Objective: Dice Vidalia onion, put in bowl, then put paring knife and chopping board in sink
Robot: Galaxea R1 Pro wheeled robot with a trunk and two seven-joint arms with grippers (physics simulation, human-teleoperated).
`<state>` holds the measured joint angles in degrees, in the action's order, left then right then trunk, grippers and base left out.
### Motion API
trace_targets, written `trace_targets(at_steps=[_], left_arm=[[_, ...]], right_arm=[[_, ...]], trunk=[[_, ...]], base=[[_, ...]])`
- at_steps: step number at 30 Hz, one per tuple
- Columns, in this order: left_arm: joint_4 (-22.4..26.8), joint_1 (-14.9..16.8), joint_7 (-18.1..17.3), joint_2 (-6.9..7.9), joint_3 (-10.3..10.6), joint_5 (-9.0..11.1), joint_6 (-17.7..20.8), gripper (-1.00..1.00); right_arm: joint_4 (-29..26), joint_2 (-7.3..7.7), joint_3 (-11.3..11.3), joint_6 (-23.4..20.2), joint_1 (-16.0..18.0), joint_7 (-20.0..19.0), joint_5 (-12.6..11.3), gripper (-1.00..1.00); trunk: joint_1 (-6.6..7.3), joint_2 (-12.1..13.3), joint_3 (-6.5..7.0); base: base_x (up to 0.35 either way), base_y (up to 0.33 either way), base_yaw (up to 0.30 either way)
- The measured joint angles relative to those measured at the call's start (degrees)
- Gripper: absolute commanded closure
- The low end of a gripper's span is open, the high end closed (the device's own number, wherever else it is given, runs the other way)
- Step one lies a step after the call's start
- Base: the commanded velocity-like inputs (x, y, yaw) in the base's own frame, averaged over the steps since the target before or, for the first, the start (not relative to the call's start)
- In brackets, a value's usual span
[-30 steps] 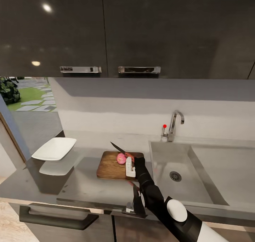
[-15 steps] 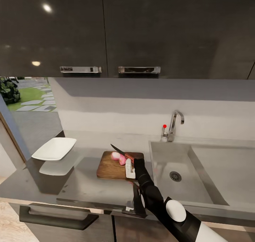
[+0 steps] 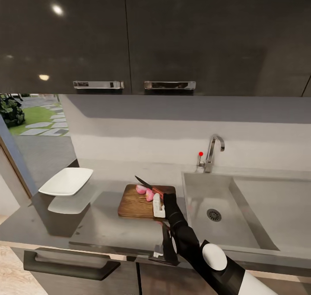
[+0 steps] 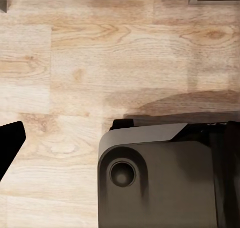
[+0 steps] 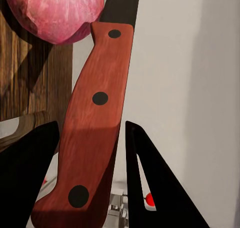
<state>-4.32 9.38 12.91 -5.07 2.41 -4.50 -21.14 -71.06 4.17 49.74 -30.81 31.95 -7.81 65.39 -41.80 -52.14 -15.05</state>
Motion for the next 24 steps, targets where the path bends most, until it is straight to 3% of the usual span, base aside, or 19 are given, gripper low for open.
trace_targets(at_steps=[24], left_arm=[[0.0, 0.0, 0.0, 0.0, 0.0, 0.0, 0.0, -1.0]], right_arm=[[0.0, -0.18, 0.0, 0.7, 0.0, 0.1, -0.2, 1.0]], trunk=[[0.0, 0.0, 0.0]], base=[[0.0, 0.0, 0.0]])
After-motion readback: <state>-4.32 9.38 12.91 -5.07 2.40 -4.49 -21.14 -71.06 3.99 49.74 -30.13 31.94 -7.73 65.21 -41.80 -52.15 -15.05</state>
